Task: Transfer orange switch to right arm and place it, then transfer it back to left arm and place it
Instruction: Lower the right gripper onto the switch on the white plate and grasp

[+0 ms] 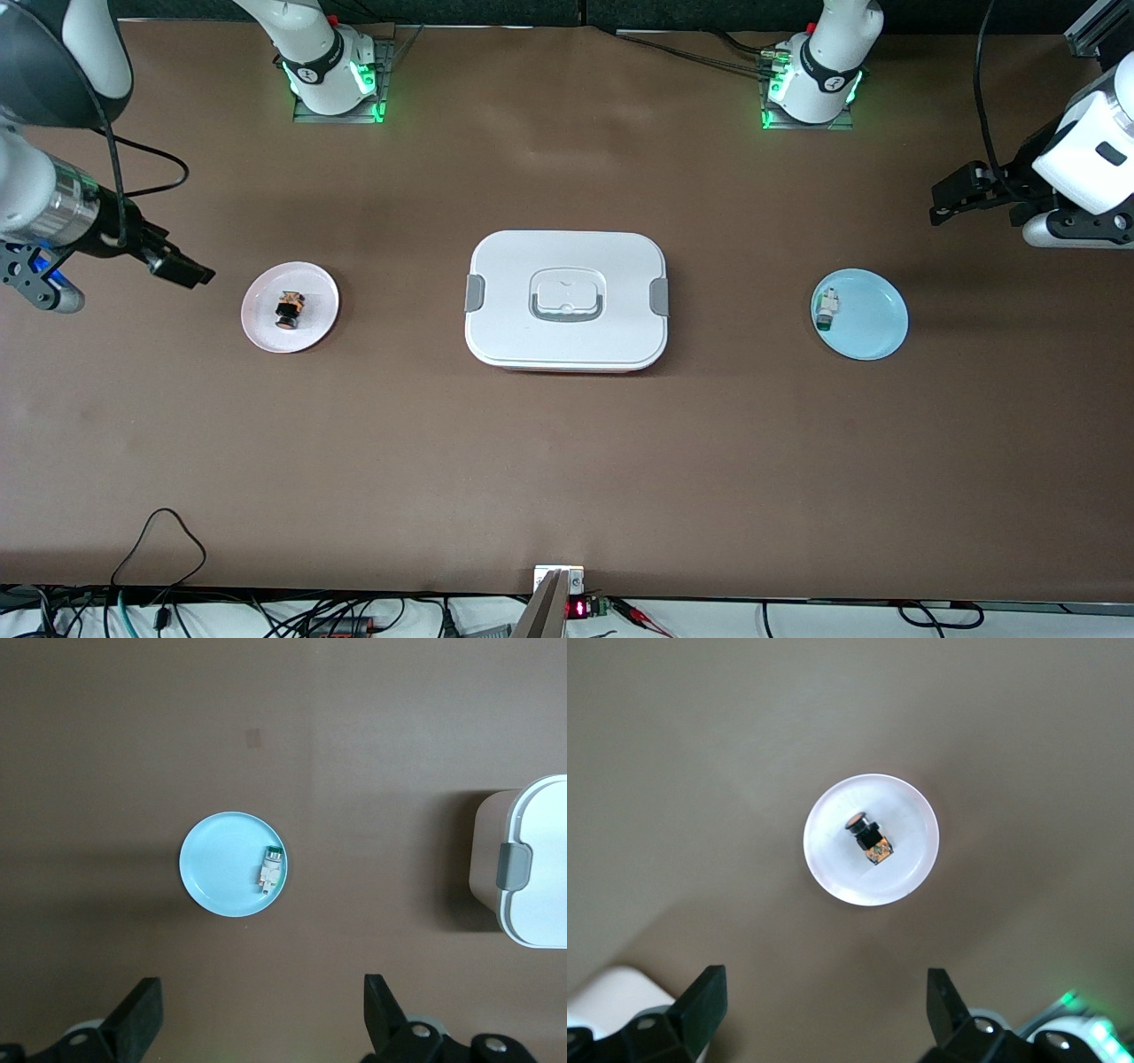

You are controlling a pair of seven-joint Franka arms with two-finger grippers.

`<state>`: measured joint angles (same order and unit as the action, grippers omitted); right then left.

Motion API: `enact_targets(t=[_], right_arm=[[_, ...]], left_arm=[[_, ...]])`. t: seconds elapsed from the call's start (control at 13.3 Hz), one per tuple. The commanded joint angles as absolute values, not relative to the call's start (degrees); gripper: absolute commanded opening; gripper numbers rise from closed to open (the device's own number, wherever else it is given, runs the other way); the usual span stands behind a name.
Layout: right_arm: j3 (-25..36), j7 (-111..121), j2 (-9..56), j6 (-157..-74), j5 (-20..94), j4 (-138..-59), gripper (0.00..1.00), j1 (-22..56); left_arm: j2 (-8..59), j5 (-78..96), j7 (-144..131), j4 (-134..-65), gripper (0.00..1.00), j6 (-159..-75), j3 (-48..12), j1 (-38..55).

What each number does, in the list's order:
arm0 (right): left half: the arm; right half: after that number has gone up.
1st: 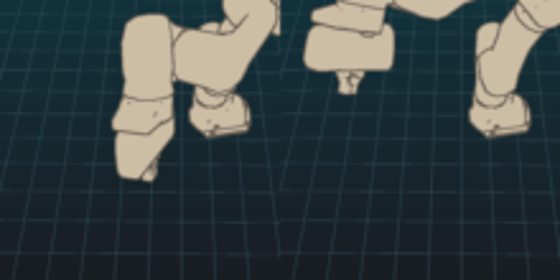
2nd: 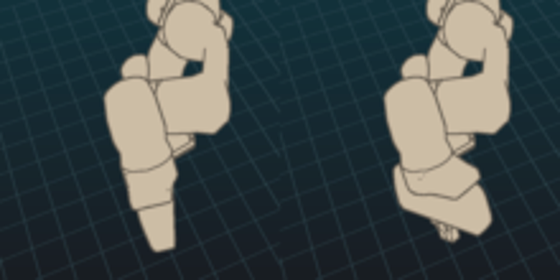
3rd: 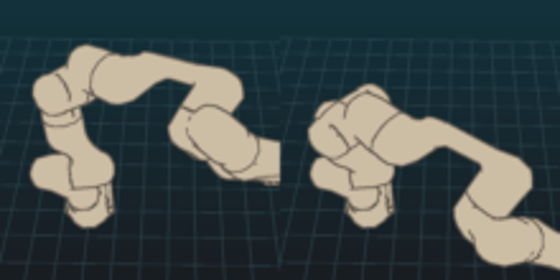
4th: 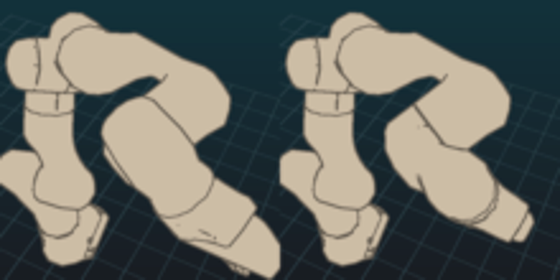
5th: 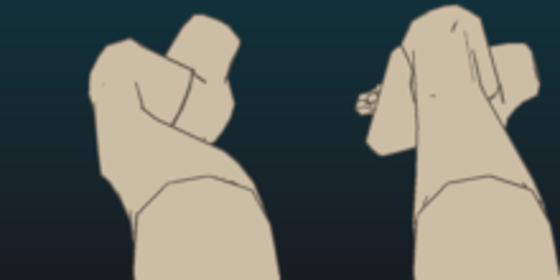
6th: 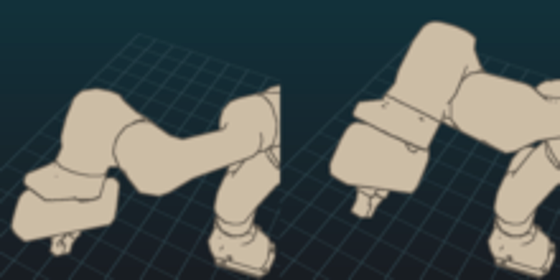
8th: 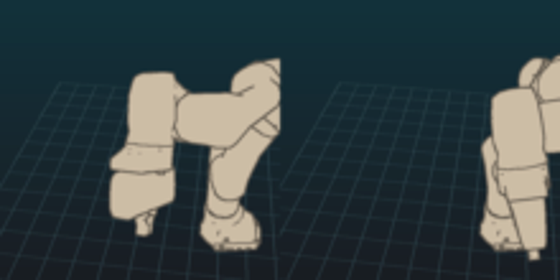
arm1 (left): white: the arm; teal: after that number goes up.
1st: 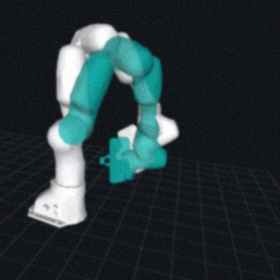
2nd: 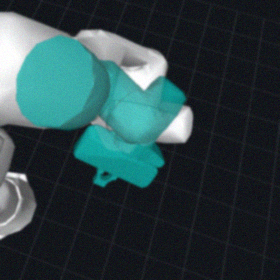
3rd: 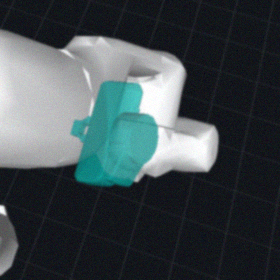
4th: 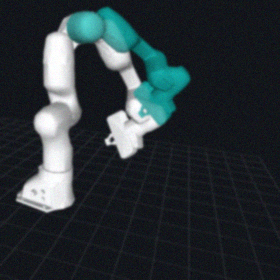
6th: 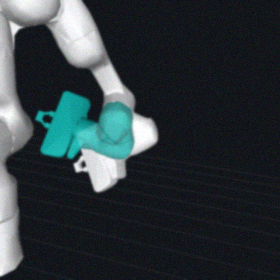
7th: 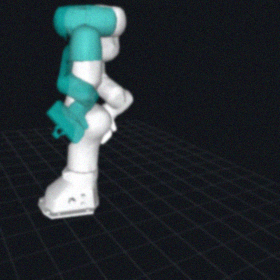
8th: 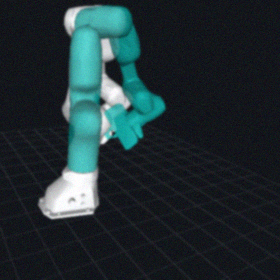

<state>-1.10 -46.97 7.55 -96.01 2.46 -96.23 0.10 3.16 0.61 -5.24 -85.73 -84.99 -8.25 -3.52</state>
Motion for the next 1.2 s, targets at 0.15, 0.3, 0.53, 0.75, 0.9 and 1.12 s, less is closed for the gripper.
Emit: enact_targets(t=[0.15, 0.3, 0.53, 0.75, 0.9, 1.12], right_arm=[[-1.4, -53.3, 8.1, -100.3, 1.1, -100.2, 1.00, -1.2], [-1.4, -53.7, 8.2, -100.3, 1.2, -102.4, 1.00, -1.2], [-1.5, -59.8, 8.6, -106.1, 1.9, -108.1, 1.00, -1.6], [-1.7, -69.5, 12.0, -113.9, 1.9, -113.0, 1.00, -1.4], [-1.7, -71.8, 13.6, -117.8, 1.9, -116.2, 1.00, -1.5], [-1.7, -77.2, 15.1, -125.7, 1.9, -120.2, 1.00, -1.4]], left_arm=[[2.5, -0.4, -4.2, -86.0, 1.00, -84.6, -8.9, -3.9], [2.5, -0.4, -4.3, -86.0, 1.00, -84.5, -8.8, -4.0], [2.5, -0.4, -4.5, -85.9, 1.00, -84.3, -9.1, -3.8], [2.5, -0.4, -4.6, -85.9, 1.00, -84.3, -9.0, -3.8], [2.5, -0.4, -4.5, -86.0, 1.00, -84.3, -8.9, -3.9], [2.5, -0.4, -4.6, -85.9, 1.00, -84.3, -8.9, -3.9]])
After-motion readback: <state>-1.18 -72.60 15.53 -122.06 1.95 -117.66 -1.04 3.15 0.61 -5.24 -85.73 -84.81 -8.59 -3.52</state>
